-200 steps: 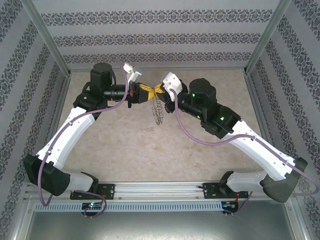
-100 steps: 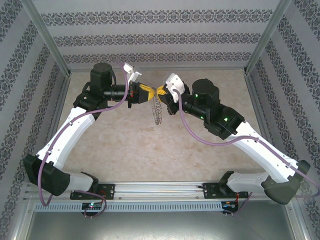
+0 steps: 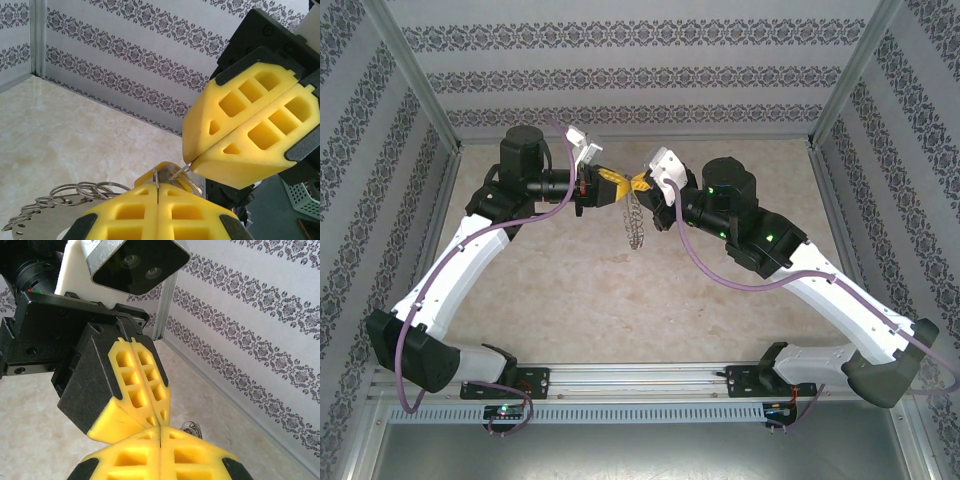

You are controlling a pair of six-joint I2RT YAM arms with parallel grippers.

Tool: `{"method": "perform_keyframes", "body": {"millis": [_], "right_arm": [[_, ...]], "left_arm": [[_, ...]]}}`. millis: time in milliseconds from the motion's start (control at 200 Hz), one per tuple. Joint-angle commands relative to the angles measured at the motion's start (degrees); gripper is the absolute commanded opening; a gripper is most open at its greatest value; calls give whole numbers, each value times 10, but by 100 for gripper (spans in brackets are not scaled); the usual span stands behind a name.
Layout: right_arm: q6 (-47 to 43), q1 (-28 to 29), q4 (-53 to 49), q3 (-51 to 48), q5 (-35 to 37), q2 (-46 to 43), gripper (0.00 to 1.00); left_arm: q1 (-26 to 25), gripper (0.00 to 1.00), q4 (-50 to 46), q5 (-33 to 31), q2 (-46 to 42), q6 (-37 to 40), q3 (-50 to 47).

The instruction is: Put the keys on the keyring

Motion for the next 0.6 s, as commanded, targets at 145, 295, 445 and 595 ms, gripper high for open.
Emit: {"method": "perform_keyframes", "body": {"millis": [145,295,445,595], "right_arm": [[3,-2,5,12,11,17,0],[-4,-2,10,10,26,17,0],[-12,-2,11,13,39,22,0],[-20,-1,7,15,52,25,0]], "left_arm": [[-2,0,20,24,-13,4,1],[-2,0,19,26,-14,4,0],[-2,0,21,27,-13,4,-2],[-2,0,23,28,-13,4,0]]}}
